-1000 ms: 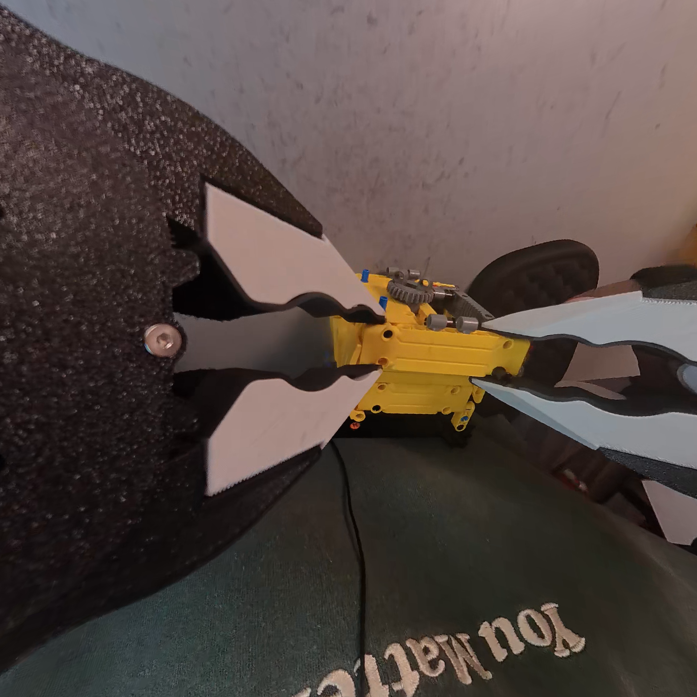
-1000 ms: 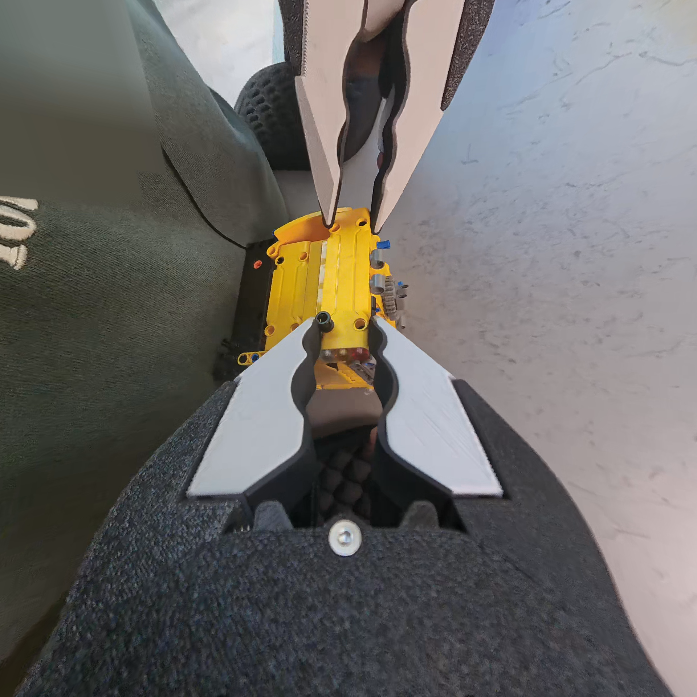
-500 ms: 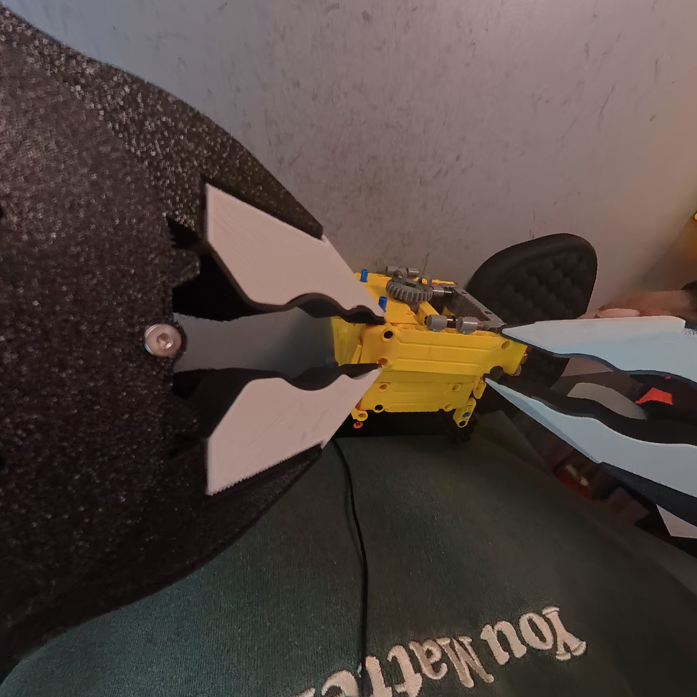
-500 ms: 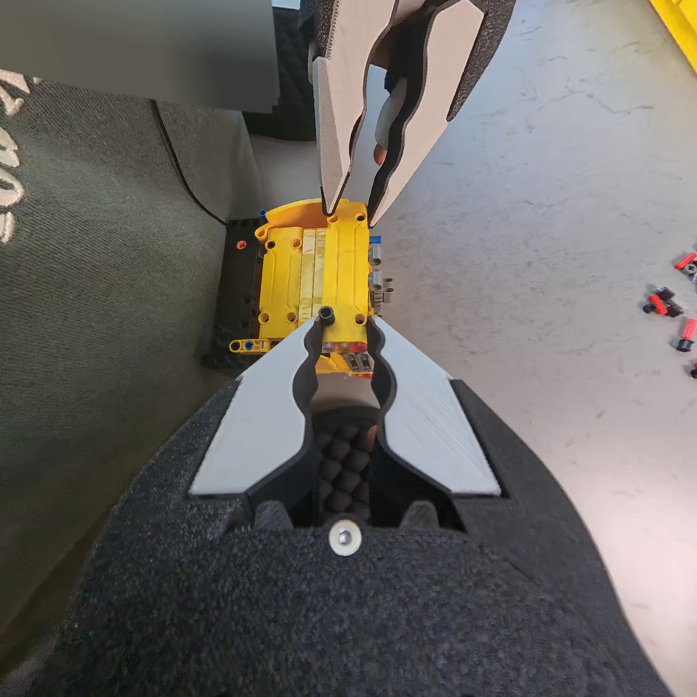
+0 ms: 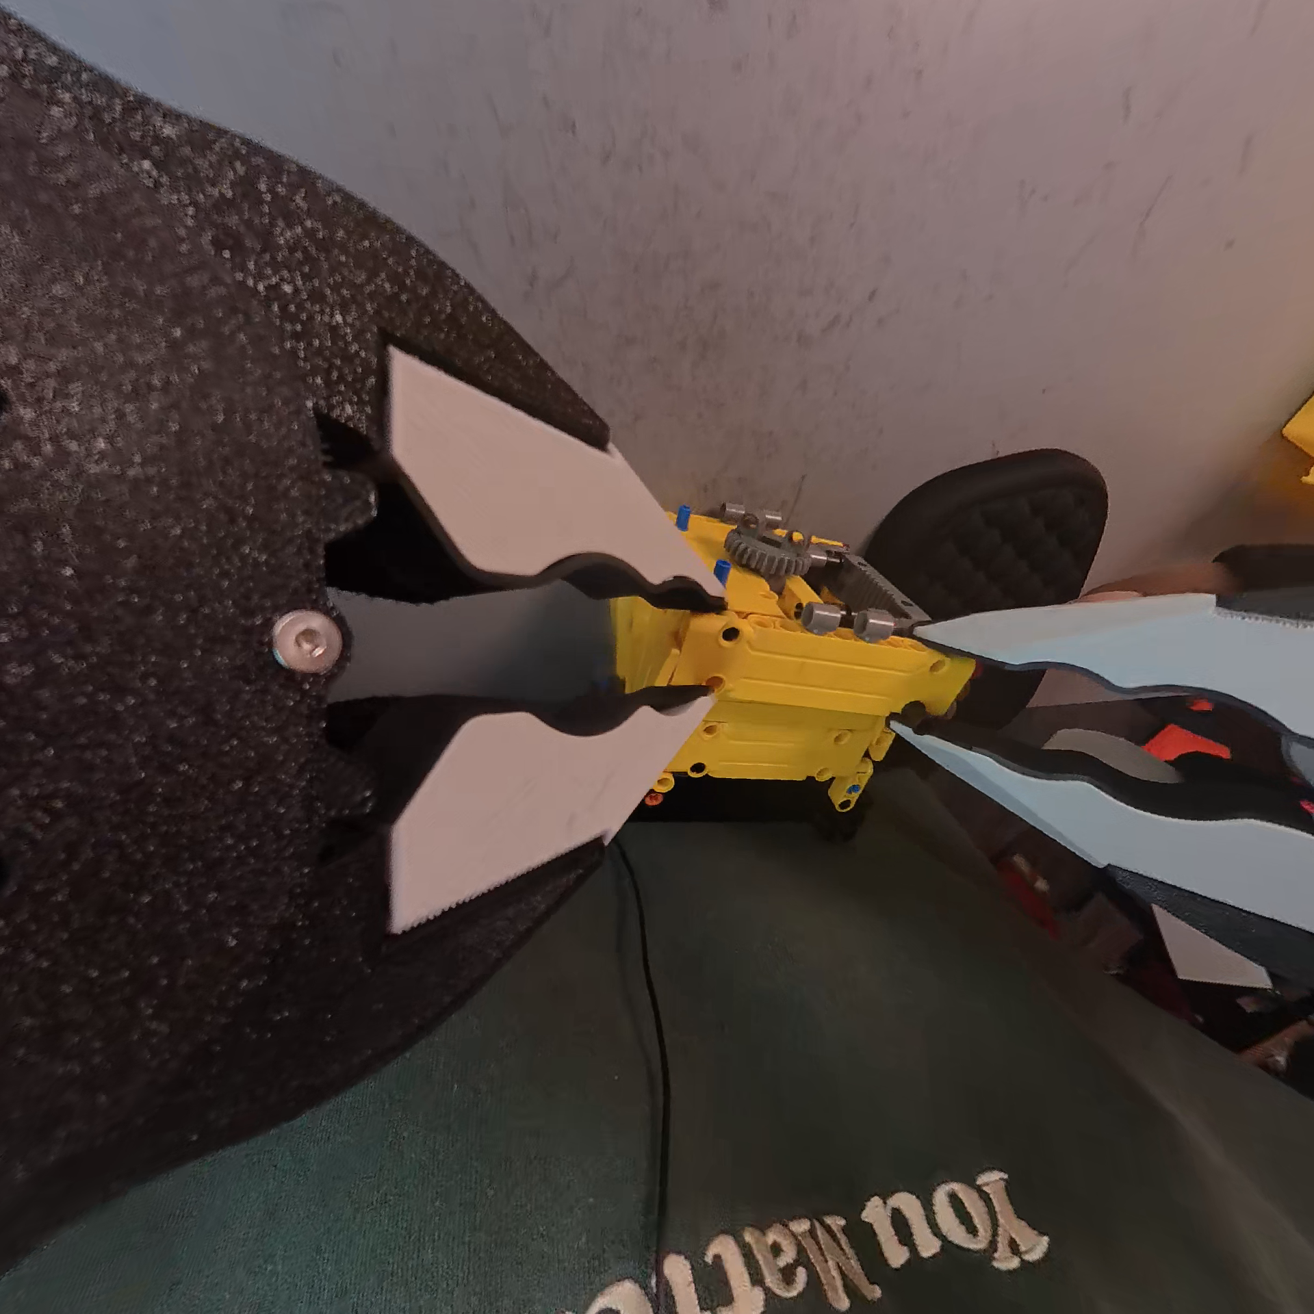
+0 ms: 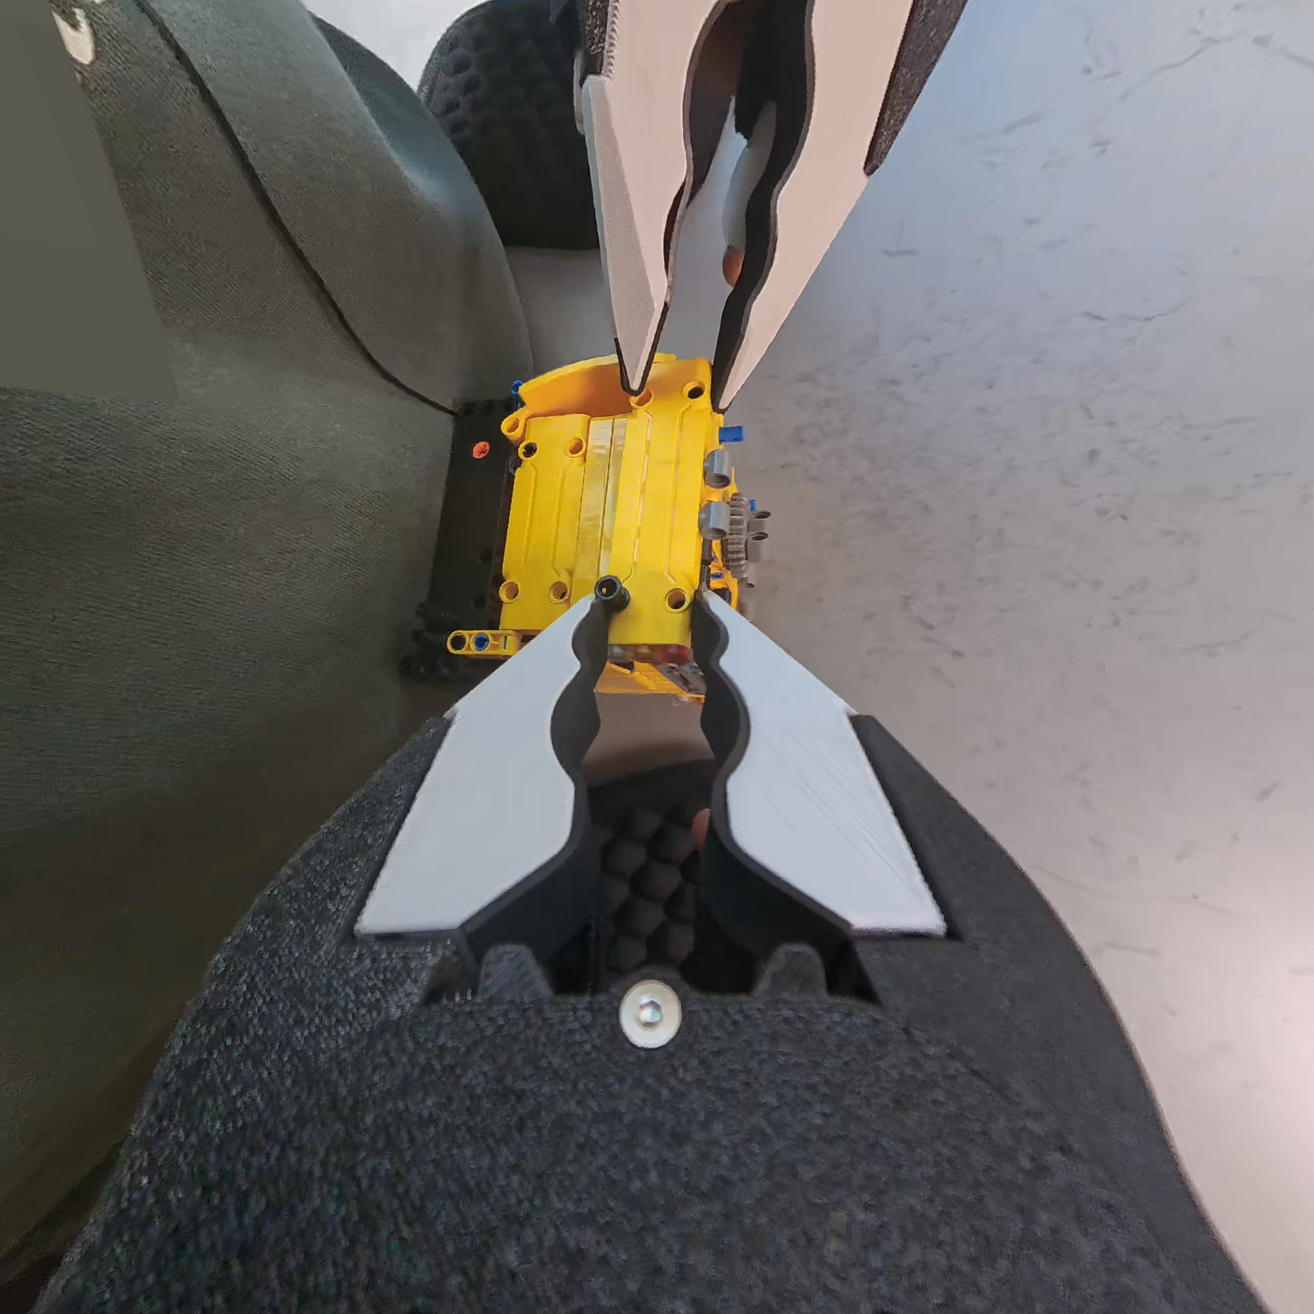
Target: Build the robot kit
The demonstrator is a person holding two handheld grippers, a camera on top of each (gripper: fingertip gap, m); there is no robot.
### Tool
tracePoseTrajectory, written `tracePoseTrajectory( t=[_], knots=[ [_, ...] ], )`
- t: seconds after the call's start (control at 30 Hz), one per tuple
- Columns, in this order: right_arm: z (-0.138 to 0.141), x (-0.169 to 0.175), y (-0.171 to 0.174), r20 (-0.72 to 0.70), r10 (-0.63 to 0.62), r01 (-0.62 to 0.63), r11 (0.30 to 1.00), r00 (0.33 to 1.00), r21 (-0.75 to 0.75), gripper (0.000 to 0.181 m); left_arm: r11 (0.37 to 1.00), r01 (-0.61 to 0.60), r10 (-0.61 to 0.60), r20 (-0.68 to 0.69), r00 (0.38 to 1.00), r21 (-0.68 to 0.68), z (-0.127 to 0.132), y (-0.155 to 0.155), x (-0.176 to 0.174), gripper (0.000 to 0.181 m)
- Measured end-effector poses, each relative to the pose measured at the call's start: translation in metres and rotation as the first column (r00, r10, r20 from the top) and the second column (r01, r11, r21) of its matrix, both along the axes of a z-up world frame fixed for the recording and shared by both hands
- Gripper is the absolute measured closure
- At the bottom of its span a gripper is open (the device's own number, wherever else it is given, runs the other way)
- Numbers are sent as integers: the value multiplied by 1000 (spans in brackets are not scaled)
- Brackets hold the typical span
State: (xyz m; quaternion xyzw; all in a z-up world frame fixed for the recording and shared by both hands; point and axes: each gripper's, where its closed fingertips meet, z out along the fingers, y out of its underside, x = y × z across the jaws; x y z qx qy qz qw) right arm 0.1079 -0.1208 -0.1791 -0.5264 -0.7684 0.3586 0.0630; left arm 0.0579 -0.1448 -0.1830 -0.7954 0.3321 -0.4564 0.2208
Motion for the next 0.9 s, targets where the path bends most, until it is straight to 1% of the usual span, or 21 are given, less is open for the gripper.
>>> tracePoseTrajectory(
  t=[0.07,0.1,0.13,0.2,0.3,0.33,0.37,0.47,0.53,0.7,0.83,0.9],
  knots=[
    [0,0,-2,2,5,-5,1000,1000,12,158,996,32,-27,-57,998,82,0,-2,0,160],
    [1,-1,-1,1,9,-9,1000,1000,28,158,992,44,-34,-82,996,121,2,-2,1,157],
    [1,-2,-2,-8,16,-16,999,1000,38,157,987,57,-44,-86,995,147,6,-2,3,151],
    [2,-5,-4,-25,18,-17,999,1000,49,157,976,73,-53,-103,993,203,12,0,9,148],
    [2,-8,-2,-49,21,-17,997,999,78,156,945,120,-47,-235,971,306,4,7,12,151],
    [2,-9,0,-64,8,-1,995,998,97,153,937,131,-41,-270,962,325,1,8,11,156],
    [3,-10,2,-79,-1,11,992,997,126,152,930,136,-33,-291,956,341,-1,9,12,156],
    [6,-8,6,-122,4,25,970,993,242,151,934,124,-15,-308,951,335,-2,10,12,156],
    [9,-6,4,-128,3,33,962,992,273,158,942,109,-6,-309,951,319,-2,10,12,156],
    [8,-5,4,-113,2,38,936,994,350,159,953,98,1,-326,945,287,-3,10,13,156],
    [6,-5,5,-56,6,13,942,998,335,159,963,85,2,-322,947,256,-4,10,14,156],
    [6,-5,5,-15,7,-2,951,1000,309,159,977,54,6,-278,960,207,-3,9,14,157]
  ],
)
